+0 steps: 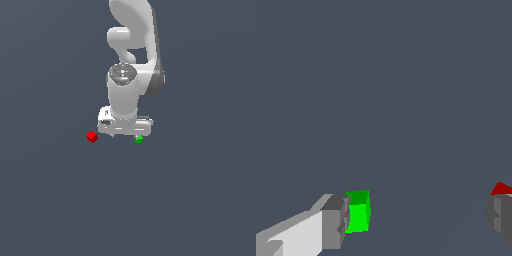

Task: Stack the red cube on top of the green cube.

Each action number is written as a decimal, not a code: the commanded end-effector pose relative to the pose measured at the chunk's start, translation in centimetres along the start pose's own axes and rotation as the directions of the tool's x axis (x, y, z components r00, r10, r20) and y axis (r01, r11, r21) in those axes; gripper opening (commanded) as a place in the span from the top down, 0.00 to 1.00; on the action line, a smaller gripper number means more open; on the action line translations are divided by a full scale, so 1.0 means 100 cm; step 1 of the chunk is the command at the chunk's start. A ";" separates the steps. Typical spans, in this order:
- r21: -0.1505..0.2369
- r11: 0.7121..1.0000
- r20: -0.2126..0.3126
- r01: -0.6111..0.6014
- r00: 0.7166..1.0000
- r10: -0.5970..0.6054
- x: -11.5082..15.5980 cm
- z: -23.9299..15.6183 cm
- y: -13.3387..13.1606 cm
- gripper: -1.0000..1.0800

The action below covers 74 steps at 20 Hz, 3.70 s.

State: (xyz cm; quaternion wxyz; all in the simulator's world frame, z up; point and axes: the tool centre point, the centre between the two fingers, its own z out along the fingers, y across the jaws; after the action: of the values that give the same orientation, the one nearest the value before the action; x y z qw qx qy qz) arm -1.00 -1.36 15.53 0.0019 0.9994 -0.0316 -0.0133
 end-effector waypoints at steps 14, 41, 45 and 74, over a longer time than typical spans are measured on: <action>0.004 0.971 -0.011 -0.239 0.971 0.239 -0.020 0.037 0.088 0.04; 0.017 0.853 -0.020 -0.522 0.853 0.522 -0.076 0.119 0.188 0.04; 0.017 0.852 -0.020 -0.522 0.852 0.523 -0.076 0.134 0.188 0.04; 0.019 0.852 -0.020 -0.523 0.852 0.523 -0.078 0.084 0.188 1.00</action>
State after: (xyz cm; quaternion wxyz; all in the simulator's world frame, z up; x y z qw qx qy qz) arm -10.23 -19.61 6.36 -0.0004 0.9532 -0.3022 -0.0007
